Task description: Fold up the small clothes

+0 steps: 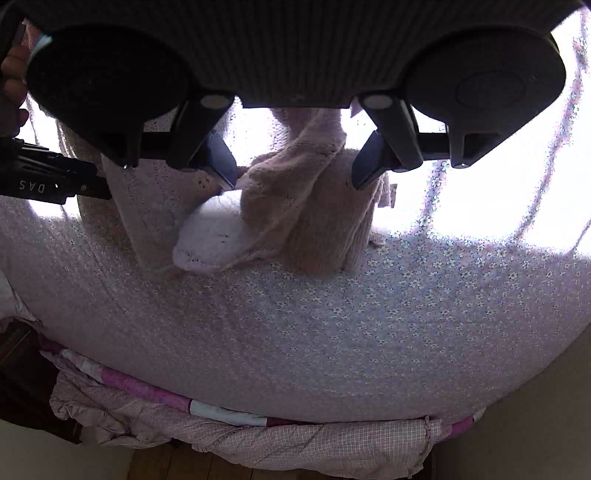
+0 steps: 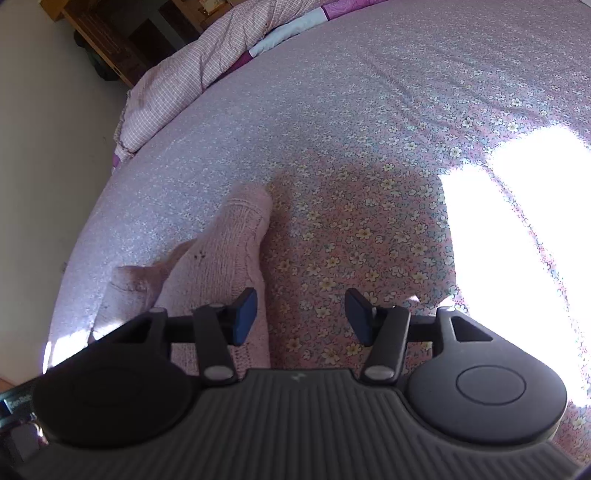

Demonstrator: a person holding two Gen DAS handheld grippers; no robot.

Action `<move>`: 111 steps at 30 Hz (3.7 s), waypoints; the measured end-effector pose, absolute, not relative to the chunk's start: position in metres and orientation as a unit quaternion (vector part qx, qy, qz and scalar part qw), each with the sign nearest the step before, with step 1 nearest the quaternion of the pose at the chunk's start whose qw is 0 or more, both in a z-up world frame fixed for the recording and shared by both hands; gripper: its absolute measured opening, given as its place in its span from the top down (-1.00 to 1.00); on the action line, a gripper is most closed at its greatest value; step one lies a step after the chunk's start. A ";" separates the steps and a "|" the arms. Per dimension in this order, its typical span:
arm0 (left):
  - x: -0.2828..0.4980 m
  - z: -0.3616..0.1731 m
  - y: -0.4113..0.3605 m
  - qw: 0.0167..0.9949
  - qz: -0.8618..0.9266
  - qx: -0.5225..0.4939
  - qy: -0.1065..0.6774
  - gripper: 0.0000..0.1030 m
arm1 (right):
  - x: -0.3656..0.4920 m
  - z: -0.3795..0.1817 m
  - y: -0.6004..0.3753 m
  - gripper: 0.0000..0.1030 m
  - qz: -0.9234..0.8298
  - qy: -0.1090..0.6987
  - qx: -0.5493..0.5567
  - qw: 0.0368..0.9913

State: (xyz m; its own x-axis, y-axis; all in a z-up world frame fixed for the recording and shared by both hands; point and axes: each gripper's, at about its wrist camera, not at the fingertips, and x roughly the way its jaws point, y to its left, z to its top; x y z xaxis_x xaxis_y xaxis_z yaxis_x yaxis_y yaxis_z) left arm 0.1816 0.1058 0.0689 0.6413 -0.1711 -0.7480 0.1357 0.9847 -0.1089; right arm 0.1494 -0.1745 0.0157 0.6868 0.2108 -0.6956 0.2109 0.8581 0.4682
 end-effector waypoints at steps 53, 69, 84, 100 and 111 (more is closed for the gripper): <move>0.214 0.034 0.167 0.919 -0.020 -0.055 0.389 0.16 | 0.166 0.018 -0.122 -0.08 0.061 0.383 0.156 0.908; 0.119 0.053 0.164 0.905 -0.036 -0.043 0.421 -0.29 | 0.137 0.026 -0.131 -0.08 0.040 0.386 0.148 0.909; 0.101 0.071 0.169 0.914 -0.021 -0.036 0.404 0.70 | 0.108 0.031 -0.129 -0.08 0.066 0.410 0.166 0.895; 0.115 0.069 0.196 0.901 -0.031 -0.109 0.420 -0.47 | 0.107 0.038 -0.134 -0.35 0.124 0.372 0.214 0.895; 0.154 0.032 0.193 0.868 -0.052 -0.165 0.464 -0.56 | 0.139 0.024 -0.110 -0.47 0.136 0.412 0.198 0.879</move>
State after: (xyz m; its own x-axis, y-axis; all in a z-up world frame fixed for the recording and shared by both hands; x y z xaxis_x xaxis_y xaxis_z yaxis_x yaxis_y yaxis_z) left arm 0.1545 0.1931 0.0321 0.5632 -0.2445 -0.7894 -0.0626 0.9399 -0.3357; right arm 0.1391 -0.1102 0.0237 0.6242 0.4016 -0.6701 -0.0759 0.8849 0.4596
